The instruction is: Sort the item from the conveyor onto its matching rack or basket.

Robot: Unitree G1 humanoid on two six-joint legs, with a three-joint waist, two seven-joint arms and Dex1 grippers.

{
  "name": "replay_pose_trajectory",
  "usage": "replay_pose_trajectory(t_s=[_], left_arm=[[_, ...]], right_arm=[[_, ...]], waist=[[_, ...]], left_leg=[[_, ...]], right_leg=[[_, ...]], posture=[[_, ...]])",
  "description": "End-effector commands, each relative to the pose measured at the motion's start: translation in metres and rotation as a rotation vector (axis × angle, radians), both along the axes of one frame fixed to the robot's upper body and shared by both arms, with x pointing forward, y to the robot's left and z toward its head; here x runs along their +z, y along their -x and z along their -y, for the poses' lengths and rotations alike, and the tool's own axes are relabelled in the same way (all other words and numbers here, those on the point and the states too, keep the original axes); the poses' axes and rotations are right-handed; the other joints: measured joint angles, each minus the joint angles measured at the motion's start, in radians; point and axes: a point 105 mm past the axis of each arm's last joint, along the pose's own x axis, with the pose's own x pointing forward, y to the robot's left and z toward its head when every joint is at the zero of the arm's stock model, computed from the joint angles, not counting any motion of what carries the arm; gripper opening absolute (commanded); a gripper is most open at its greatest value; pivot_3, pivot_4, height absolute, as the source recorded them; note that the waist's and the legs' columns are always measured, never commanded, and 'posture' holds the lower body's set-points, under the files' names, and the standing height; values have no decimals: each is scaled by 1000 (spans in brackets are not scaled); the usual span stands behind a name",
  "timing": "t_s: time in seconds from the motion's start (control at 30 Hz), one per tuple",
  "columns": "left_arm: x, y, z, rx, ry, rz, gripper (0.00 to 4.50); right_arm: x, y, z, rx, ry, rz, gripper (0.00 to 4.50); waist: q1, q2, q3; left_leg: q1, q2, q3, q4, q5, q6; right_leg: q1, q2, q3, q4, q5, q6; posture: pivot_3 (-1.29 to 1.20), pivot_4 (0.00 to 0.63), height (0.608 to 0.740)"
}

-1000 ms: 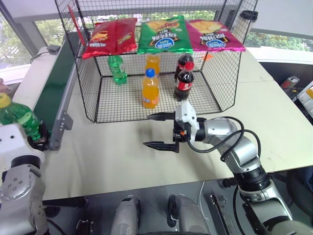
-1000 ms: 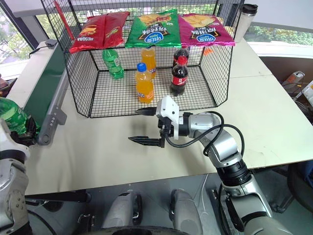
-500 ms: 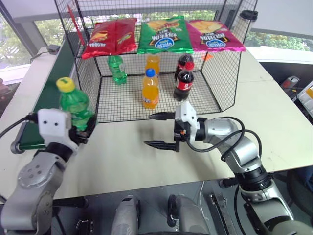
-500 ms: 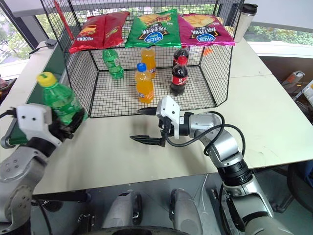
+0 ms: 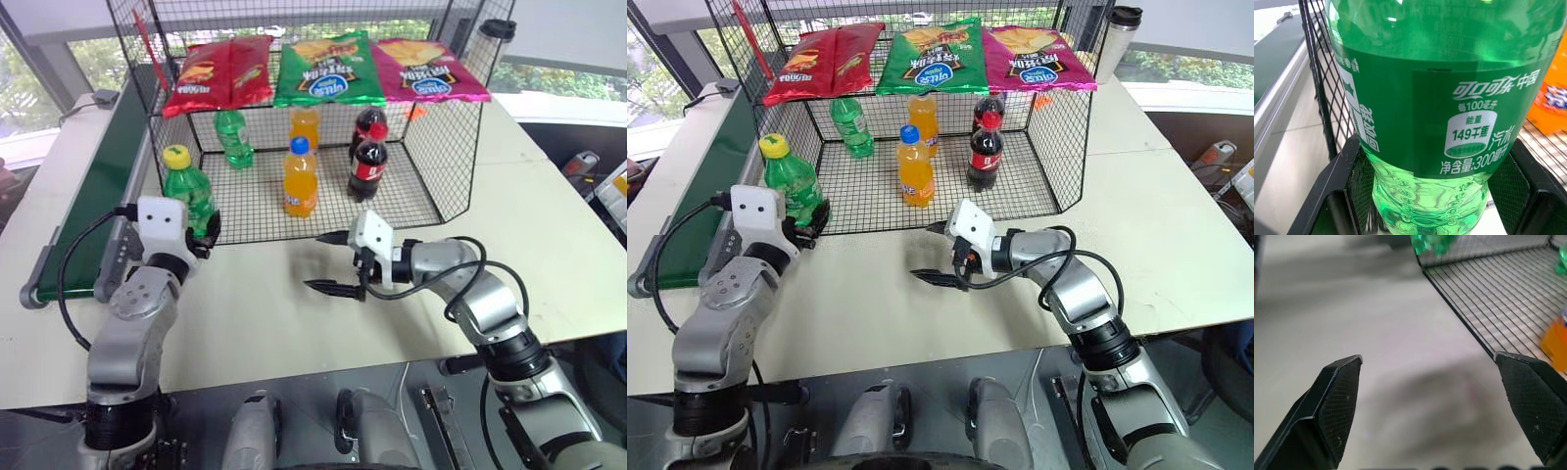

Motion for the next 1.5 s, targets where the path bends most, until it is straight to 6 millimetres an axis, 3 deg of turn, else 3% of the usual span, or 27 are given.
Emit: replay_pose_trajectory(t_s=[0.03, 0.23, 0.63, 0.93, 1.27, 1.5], left_arm=[[21, -11, 12, -15, -3, 116, 2635], [9, -35, 27, -41, 16, 111, 2635], [-3, -68, 35, -47, 23, 105, 2635], [-10, -73, 36, -57, 36, 95, 2635], [-1, -63, 34, -64, 46, 119, 2635], [-7, -64, 33, -48, 20, 107, 2635]], right_arm=[[2, -5, 0, -22, -3, 50, 4500], [3, -9, 0, -47, -21, 52, 4500], [19, -4, -6, -33, -94, 35, 4500], [22, -3, -8, -36, -101, 35, 4500], [20, -2, -7, -25, -95, 30, 4500], [21, -2, -9, -15, -97, 30, 4500]], waist=[[1, 0, 0], [0, 0, 0], [0, 0, 0], [0, 0, 0], [-1, 0, 0], [0, 0, 0]], left_leg=[[0, 0, 0, 0, 0, 0], [0, 0, 0, 0, 0, 0], [0, 0, 0, 0, 0, 0], [0, 0, 0, 0, 0, 0], [0, 0, 0, 0, 0, 0], [0, 0, 0, 0, 0, 0]], right_leg=[[0, 0, 0, 0, 0, 0], [0, 0, 0, 0, 0, 0], [0, 0, 0, 0, 0, 1], [0, 0, -1, 0, 0, 1], [0, 0, -1, 0, 0, 1], [0, 0, -1, 0, 0, 1]], posture=[[0, 150, 740], [0, 150, 740], [0, 150, 740], [0, 150, 740], [0, 150, 740], [0, 150, 740]])
